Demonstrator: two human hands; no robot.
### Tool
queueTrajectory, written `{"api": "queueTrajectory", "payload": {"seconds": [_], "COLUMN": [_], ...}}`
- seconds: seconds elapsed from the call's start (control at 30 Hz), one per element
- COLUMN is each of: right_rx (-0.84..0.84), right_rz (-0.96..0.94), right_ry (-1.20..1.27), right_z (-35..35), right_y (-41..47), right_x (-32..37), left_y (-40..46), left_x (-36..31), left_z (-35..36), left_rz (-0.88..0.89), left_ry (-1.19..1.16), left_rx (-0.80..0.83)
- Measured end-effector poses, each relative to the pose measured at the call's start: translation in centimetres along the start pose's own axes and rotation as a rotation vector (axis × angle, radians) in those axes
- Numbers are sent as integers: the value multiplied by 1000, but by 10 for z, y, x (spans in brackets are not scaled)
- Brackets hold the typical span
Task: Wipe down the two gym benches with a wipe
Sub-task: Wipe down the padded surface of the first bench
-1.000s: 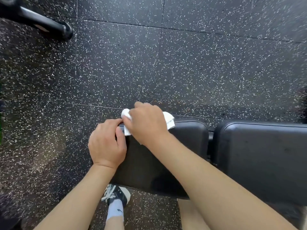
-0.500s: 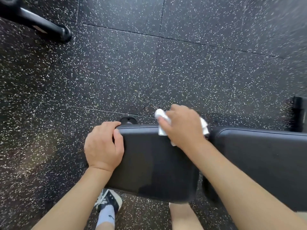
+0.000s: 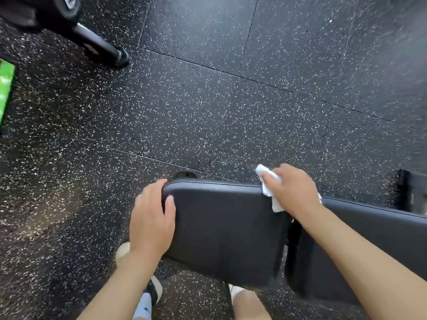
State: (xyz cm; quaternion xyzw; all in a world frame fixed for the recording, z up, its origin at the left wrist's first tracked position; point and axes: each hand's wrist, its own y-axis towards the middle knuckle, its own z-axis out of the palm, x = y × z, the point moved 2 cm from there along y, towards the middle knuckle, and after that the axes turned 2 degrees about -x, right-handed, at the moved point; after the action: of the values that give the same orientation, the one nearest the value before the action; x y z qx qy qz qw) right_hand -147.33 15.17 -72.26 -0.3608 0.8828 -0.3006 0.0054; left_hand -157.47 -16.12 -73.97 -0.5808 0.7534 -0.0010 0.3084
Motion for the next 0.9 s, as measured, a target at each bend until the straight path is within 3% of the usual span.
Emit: {"api": "queueTrajectory", "payload": {"seconds": [0.13, 0.3, 0.43, 0.53, 0.6, 0.77, 0.9], "right_rx": [-84, -84, -57, 20, -7, -50, -126], "right_rz": [-47, -314, -692, -911, -876, -343, -459], "right_ry": [-99, -97, -207, -310, -283, -129, -206], "right_z": [5, 53, 91, 104, 96, 61, 72], "right_y": [-6, -3, -24, -40, -31, 10, -5], "right_x": [30, 158, 257, 273, 256, 184, 206], "left_y": [-31, -36, -42, -49, -54, -64, -76], "left_x": [21, 27, 42, 53, 59, 80, 86], "left_z": [0, 3, 11, 12, 10, 8, 8], "left_rz": [-212, -196, -257, -265, -232, -218, -234], "left_ry": [-143, -225, -331, -401, -381, -355, -363], "left_rx": [14, 0, 23, 35, 80, 184, 230]}}
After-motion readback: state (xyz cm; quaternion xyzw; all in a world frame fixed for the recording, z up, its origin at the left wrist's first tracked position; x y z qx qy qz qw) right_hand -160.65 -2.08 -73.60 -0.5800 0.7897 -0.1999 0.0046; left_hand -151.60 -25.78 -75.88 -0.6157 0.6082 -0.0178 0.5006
